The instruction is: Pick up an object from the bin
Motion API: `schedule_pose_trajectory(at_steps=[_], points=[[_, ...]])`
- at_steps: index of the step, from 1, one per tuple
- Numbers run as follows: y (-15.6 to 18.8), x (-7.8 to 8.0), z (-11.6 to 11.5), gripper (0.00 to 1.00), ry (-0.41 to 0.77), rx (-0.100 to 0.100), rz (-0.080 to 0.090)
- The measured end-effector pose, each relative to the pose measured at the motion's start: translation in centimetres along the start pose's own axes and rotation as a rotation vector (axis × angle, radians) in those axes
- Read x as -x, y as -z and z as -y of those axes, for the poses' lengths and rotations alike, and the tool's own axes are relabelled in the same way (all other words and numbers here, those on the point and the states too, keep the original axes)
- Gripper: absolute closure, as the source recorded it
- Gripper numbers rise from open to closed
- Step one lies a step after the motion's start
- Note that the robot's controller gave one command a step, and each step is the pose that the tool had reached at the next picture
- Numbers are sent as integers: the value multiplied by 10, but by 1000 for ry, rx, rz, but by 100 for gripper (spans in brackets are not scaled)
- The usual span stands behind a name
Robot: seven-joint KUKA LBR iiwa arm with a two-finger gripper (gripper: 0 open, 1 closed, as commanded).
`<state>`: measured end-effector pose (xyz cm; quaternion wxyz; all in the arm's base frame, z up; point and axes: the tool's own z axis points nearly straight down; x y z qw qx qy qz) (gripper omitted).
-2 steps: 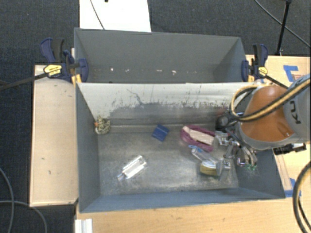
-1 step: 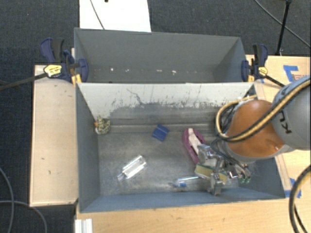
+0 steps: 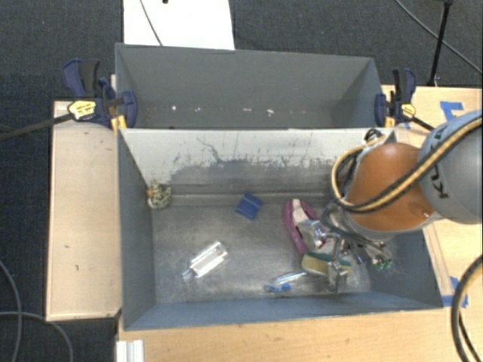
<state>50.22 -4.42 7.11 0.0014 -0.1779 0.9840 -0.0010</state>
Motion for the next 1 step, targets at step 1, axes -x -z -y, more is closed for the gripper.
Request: schedule_pose_trajectory(at_steps=[1], points=[[3,3,1,100,1,-3,9]])
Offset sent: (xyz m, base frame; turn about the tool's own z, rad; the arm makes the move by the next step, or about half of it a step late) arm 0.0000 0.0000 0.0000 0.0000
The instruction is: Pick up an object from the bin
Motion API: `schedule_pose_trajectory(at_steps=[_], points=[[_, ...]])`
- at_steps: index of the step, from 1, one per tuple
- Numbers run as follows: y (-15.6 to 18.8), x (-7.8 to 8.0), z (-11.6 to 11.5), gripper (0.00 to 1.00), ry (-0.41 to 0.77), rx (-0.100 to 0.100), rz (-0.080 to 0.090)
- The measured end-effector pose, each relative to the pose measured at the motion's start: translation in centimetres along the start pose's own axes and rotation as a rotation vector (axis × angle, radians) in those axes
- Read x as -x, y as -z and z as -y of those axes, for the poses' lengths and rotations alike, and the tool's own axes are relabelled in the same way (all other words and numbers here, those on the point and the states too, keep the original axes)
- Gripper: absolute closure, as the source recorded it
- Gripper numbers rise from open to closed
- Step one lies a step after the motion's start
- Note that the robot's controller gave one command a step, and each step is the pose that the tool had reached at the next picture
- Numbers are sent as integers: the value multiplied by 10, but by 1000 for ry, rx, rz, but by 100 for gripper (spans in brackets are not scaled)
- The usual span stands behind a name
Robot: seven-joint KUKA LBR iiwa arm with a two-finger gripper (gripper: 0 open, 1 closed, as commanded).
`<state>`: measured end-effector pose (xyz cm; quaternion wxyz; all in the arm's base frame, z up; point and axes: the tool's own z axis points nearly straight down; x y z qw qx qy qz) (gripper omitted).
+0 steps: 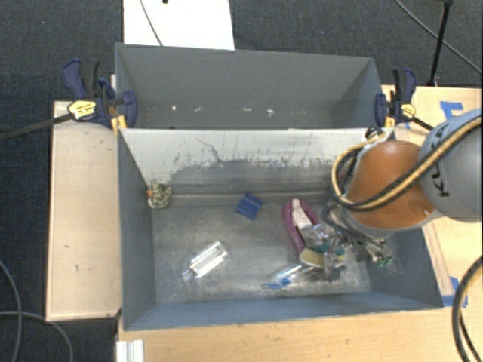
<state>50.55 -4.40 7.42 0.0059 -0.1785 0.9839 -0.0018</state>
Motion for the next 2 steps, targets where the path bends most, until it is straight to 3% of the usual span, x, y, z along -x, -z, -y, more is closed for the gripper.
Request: schedule_pose_trajectory(at_steps=[1,2], points=[[70,50,3,100,-5,1,2],[169,39,-1,100,27,2,-1]])
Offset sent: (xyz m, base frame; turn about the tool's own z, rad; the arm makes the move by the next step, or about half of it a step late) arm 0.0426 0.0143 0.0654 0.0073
